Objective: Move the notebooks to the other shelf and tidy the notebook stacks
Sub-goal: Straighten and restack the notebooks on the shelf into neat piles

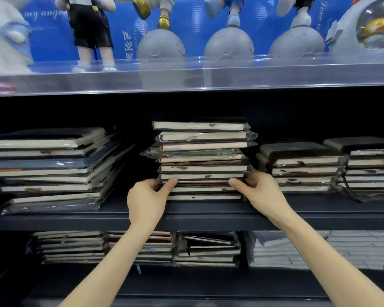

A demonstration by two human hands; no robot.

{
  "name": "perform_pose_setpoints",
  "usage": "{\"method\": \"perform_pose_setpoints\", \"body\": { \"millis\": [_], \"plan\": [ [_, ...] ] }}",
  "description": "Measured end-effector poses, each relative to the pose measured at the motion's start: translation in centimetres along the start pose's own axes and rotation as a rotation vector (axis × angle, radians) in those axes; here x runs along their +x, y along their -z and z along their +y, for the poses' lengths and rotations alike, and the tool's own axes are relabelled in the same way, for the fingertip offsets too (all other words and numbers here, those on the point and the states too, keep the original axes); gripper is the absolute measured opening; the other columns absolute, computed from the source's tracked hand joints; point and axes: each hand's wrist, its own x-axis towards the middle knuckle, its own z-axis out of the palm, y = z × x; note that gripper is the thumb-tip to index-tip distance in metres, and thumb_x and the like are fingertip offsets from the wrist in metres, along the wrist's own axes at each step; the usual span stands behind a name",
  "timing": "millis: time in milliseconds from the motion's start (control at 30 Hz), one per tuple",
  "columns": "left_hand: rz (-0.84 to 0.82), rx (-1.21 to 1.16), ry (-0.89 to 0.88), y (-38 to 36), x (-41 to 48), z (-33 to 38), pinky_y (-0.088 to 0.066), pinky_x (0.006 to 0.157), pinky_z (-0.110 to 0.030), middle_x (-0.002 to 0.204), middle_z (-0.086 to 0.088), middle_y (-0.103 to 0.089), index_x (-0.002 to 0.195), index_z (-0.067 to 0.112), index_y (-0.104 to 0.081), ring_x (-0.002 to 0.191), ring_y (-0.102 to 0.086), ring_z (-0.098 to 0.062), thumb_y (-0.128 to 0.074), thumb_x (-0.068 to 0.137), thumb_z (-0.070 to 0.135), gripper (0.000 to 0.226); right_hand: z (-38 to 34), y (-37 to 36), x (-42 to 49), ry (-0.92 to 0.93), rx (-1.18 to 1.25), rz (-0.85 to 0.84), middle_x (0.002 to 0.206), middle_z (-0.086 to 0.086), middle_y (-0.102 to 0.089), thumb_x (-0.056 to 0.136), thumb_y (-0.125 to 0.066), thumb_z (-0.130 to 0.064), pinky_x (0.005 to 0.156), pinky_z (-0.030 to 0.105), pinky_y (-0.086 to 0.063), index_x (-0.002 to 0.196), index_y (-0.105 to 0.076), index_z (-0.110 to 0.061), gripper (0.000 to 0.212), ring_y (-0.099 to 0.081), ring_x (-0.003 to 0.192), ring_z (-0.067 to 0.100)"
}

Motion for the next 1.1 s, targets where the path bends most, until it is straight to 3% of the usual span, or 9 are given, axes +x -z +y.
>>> {"method": "perform_pose_setpoints", "body": {
  "millis": [133, 333, 467, 533, 600, 700, 800, 967, 1100],
  "plan": [
    [0.037, 0.025, 0.008, 0.0, -0.2, 0.1, -0.032, 0.045, -0.017, 0.046, -0.001, -0.057, 0.058, 0.017, -0.066, 0.048, -0.051, -0.014, -0.065, 0.082, 0.047, 0.039, 0.0, 0.1, 0.0, 0.030, 0.055, 0.031, 0.085, -0.031, -0.058, 0.085, -0.069, -0.029, 0.075, 0.002, -0.041, 0.087, -0.059, -0.037, 0.012, -0.053, 0.091, -0.015],
    [0.078, 0.007, -0.032, -0.1, -0.8, 0.1, -0.044, 0.056, -0.030, 0.054, -0.010, -0.065, 0.059, 0.020, -0.067, 0.056, -0.061, -0.025, -0.065, 0.083, 0.046, 0.035, 0.3, 0.1, 0.0, 0.050, 0.115, 0.071, 0.077, -0.029, -0.064, 0.085, -0.070, -0.020, 0.077, 0.007, -0.045, 0.080, -0.062, -0.038, 0.020, -0.060, 0.087, -0.015],
    [-0.013, 0.034, -0.120, 0.7, -0.9, -0.3, -0.041, 0.063, -0.013, 0.072, 0.014, -0.068, 0.087, 0.018, -0.076, 0.070, -0.061, -0.003, -0.067, 0.080, 0.045, 0.029, 0.5, 0.4, -0.2, 0.060, 0.120, 0.026, 0.080, -0.034, -0.067, 0.079, -0.076, -0.014, 0.073, 0.005, -0.045, 0.087, -0.064, -0.038, 0.028, -0.060, 0.090, -0.017],
    [-0.110, 0.053, -0.153, 1.2, -0.4, -0.9, -0.038, 0.074, -0.010, 0.093, 0.015, -0.067, 0.107, 0.018, -0.072, 0.090, -0.058, -0.001, -0.071, 0.079, 0.041, 0.036, 0.4, 0.7, -0.3, 0.059, 0.110, 0.008, 0.088, -0.032, -0.065, 0.077, -0.077, -0.013, 0.072, 0.000, -0.042, 0.098, -0.062, -0.036, 0.034, -0.056, 0.094, -0.019],
    [-0.201, 0.057, -0.161, 1.5, 0.3, -1.3, -0.037, 0.072, -0.005, 0.100, 0.012, -0.068, 0.111, 0.018, -0.070, 0.095, -0.058, -0.003, -0.070, 0.081, 0.036, 0.035, 0.3, 0.8, -0.1, 0.053, 0.080, -0.025, 0.096, -0.033, -0.056, 0.078, -0.076, -0.012, 0.075, -0.003, -0.038, 0.105, -0.058, -0.031, 0.037, -0.051, 0.095, -0.018],
    [-0.248, 0.044, -0.165, 1.3, 0.7, -1.5, -0.036, 0.067, 0.002, 0.093, 0.012, -0.068, 0.106, 0.015, -0.072, 0.087, -0.060, 0.000, -0.070, 0.083, 0.028, 0.026, -0.1, 0.7, -0.3, 0.063, 0.039, -0.062, 0.095, -0.033, -0.048, 0.082, -0.073, -0.010, 0.079, 0.000, -0.035, 0.107, -0.055, -0.028, 0.037, -0.043, 0.091, -0.019],
    [-0.181, 0.037, -0.170, 0.9, 0.6, -1.5, -0.035, 0.060, 0.000, 0.077, 0.012, -0.068, 0.094, 0.011, -0.075, 0.074, -0.057, 0.006, -0.071, 0.083, 0.024, 0.017, -0.2, 0.6, -0.4, 0.088, 0.040, -0.044, 0.091, -0.034, -0.052, 0.080, -0.073, -0.007, 0.069, -0.006, -0.036, 0.100, -0.057, -0.031, 0.035, -0.045, 0.086, -0.021],
    [-0.096, -0.026, -0.142, 0.9, 0.2, -1.5, -0.037, 0.060, -0.002, 0.070, 0.015, -0.066, 0.082, 0.011, -0.076, 0.072, -0.061, 0.002, -0.073, 0.081, 0.019, 0.009, -0.3, 0.4, -0.7, 0.110, -0.022, 0.004, 0.084, -0.033, -0.061, 0.075, -0.079, -0.014, 0.076, 0.002, -0.041, 0.086, -0.061, -0.043, 0.035, -0.055, 0.085, -0.018],
    [-0.067, -0.026, -0.152, 1.1, -0.2, -1.2, -0.037, 0.059, -0.002, 0.064, 0.019, -0.062, 0.077, 0.012, -0.076, 0.063, -0.057, 0.004, -0.074, 0.080, 0.017, 0.006, -0.2, 0.4, -0.9, 0.121, -0.024, 0.052, 0.075, -0.032, -0.064, 0.072, -0.080, -0.014, 0.075, 0.003, -0.045, 0.083, -0.064, -0.040, 0.033, -0.061, 0.085, -0.017]
  ]
}}
